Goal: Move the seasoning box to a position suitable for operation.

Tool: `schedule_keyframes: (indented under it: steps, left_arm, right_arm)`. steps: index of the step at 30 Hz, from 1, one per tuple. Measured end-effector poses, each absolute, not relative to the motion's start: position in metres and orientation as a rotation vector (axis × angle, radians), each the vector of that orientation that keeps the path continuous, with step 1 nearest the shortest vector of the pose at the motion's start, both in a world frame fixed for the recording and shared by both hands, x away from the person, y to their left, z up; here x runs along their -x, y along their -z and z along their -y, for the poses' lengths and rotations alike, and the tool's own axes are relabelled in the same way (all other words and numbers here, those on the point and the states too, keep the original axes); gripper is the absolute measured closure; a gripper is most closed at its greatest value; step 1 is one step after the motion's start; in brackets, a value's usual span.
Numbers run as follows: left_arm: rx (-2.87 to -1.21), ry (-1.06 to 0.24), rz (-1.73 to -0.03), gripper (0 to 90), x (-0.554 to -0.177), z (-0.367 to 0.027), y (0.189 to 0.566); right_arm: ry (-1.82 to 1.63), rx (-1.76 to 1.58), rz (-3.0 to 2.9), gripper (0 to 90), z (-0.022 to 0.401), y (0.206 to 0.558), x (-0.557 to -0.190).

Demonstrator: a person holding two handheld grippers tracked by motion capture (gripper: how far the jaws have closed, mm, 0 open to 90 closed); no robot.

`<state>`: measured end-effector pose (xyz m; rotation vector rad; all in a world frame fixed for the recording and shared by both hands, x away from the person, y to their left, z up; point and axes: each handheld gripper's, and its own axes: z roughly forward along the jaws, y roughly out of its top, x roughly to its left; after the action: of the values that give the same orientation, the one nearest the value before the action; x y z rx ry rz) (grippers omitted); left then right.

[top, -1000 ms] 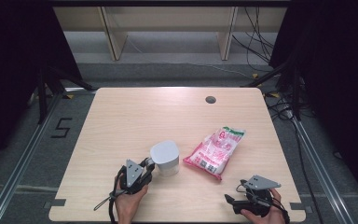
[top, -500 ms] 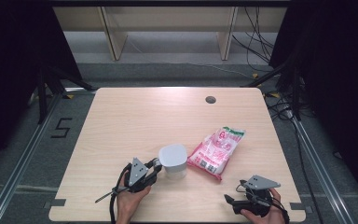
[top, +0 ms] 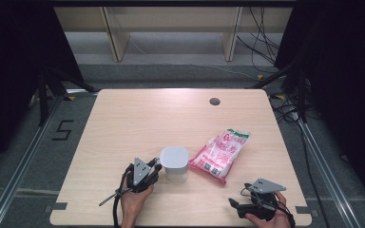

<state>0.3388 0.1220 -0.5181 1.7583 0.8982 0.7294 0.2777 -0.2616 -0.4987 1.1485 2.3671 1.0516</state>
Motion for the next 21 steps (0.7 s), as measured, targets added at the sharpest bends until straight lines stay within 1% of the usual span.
schedule_keyframes:
  steps: [2, 5, 6, 13, 14, 15, 16, 17, 18, 21]
  left_arm:
    - [-1.741, -0.697, -0.898, 73.0, -0.338, -0.124, 0.519]
    - [-1.752, -0.707, -0.898, 72.9, -0.334, -0.122, 0.518]
    - [-1.771, -0.713, -0.873, 72.6, -0.332, -0.124, 0.517]
    - [-1.771, -0.702, -0.898, 72.2, -0.325, -0.120, 0.517]
    - [-1.779, -0.717, -0.855, 72.3, -0.329, -0.121, 0.517]
    - [-1.757, -0.697, -0.894, 72.4, -0.327, -0.118, 0.518]
    - [-1.755, -0.692, -0.887, 72.4, -0.328, -0.117, 0.518]
    - [-1.780, -0.715, -0.828, 72.4, -0.331, -0.118, 0.517]
    - [-1.768, -0.700, -0.875, 72.6, -0.328, -0.114, 0.517]
    - [-1.759, -0.683, -0.868, 72.3, -0.330, -0.113, 0.517]
  right_arm:
    - [-1.056, -1.140, -2.372, 19.0, 0.262, 0.499, -0.278]
    - [-1.055, -1.149, -2.388, 19.0, 0.262, 0.499, -0.278]
    - [-1.055, -1.147, -2.387, 19.0, 0.262, 0.499, -0.278]
    - [-1.059, -1.172, -2.378, 19.0, 0.261, 0.498, -0.277]
    - [-1.058, -1.167, -2.379, 19.0, 0.261, 0.498, -0.278]
    - [-1.058, -1.159, -2.383, 19.0, 0.261, 0.499, -0.278]
    - [-1.059, -1.160, -2.383, 19.0, 0.261, 0.499, -0.278]
    - [-1.060, -1.159, -2.384, 19.0, 0.261, 0.499, -0.278]
    - [-1.058, -1.167, -2.382, 19.0, 0.261, 0.498, -0.278]
    - [-1.056, -1.160, -2.385, 19.0, 0.262, 0.499, -0.278]
